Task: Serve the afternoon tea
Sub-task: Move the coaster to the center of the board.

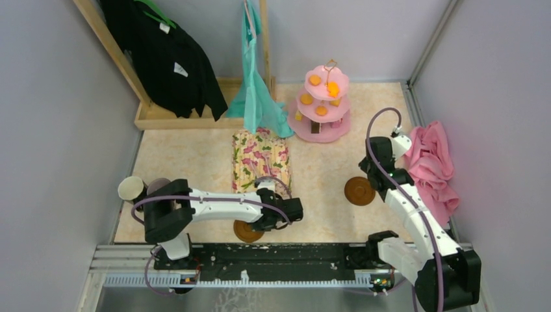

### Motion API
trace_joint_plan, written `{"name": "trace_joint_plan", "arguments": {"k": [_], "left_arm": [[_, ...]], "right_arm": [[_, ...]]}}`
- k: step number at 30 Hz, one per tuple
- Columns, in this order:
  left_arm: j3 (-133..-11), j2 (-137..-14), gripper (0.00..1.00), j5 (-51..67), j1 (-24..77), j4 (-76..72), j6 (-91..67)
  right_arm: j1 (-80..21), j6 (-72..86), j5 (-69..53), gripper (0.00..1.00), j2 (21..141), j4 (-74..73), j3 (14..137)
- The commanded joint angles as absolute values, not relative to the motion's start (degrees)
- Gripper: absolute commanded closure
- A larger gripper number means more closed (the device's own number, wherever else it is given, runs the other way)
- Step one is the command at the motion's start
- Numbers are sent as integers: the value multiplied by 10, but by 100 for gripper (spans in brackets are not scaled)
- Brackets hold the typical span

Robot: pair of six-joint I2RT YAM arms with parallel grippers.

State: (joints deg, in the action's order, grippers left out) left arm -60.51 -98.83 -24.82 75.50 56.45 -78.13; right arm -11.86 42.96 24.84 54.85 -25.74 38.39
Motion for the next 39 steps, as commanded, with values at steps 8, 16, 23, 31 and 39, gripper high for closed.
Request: {"name": "trace_joint_plan", "arguments": {"k": [8,16,23,31,39], "left_arm": [[-582,-1000,100,-210,757,249,-593],[-604,-1030,100,-151,757,154,-516],[-637,-1060,100,-133,756,114,-462],[-692,-1103,100,-126,729,77,-406],[-752,-1154,100,-94,676,40,-376]], "right_arm": [[-124,416,297,95,515,-284,442],[-123,415,310,95,503,-298,458],[-122,412,320,95,497,-302,466],[-117,400,321,95,492,-303,480],[-106,391,315,95,505,-302,472]]}}
